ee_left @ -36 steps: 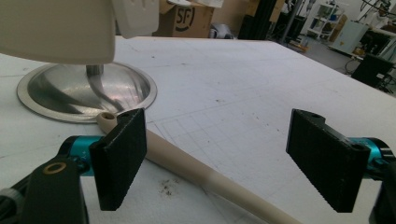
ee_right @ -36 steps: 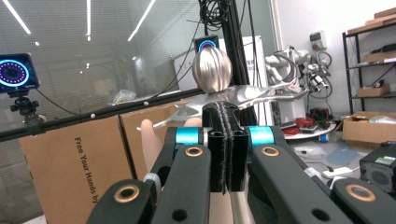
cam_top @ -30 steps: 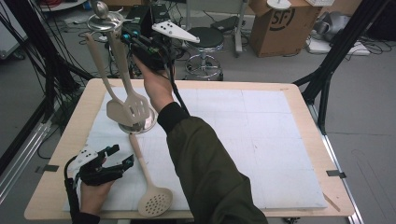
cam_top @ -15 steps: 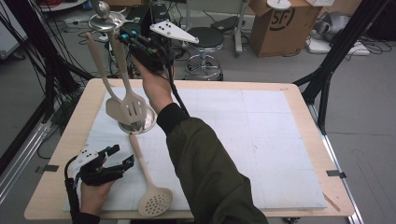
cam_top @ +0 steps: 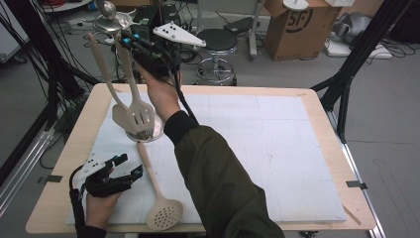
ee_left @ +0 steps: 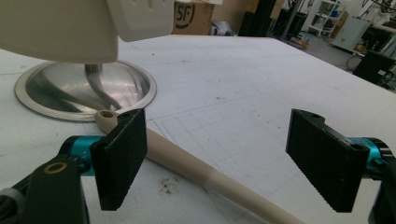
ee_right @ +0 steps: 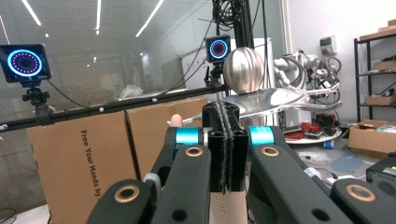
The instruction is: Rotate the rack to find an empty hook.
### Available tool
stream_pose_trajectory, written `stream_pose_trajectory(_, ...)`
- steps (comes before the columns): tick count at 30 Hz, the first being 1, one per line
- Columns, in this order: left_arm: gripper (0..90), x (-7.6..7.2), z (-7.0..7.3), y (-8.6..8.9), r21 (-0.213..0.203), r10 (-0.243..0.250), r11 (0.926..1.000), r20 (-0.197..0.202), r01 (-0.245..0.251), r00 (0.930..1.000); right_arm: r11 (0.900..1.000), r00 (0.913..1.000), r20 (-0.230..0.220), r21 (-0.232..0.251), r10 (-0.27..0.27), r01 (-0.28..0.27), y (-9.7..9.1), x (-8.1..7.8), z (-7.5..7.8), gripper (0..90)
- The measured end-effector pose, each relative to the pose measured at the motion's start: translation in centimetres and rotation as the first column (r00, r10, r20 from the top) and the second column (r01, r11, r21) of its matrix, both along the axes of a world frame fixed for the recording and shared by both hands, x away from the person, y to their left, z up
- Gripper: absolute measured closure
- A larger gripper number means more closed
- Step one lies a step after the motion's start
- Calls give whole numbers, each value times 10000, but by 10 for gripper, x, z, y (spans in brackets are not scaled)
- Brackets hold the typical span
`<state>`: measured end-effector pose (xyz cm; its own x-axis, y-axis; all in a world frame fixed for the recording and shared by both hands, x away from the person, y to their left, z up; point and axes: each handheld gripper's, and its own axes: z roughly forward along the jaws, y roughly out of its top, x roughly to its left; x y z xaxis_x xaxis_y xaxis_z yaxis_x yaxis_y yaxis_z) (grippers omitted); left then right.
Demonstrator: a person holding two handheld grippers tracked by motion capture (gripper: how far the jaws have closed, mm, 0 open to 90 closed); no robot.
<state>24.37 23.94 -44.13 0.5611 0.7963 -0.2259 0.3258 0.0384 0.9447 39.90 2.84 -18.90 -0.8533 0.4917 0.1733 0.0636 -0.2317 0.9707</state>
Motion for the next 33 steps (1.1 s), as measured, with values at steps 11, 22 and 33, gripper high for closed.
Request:
stream_pose_trajectory(11, 216, -1, 0, 1, -63, 33, 10000, 18, -33, 10000, 9998, 9999, 22, -143, 124, -124, 15, -6, 2, 900)
stream_pose_trajectory(22, 220, -1, 0, 3, -104, 31, 9999, 28, -31, 10000, 9997, 9998, 7, -152, 207, -207, 27, -6, 2, 900)
stream_pose_trajectory(33, 221, -1, 0, 4, -138, 53, 9999, 32, -53, 10000, 9998, 9999, 45, -125, 150, -149, 31, -7, 1, 900)
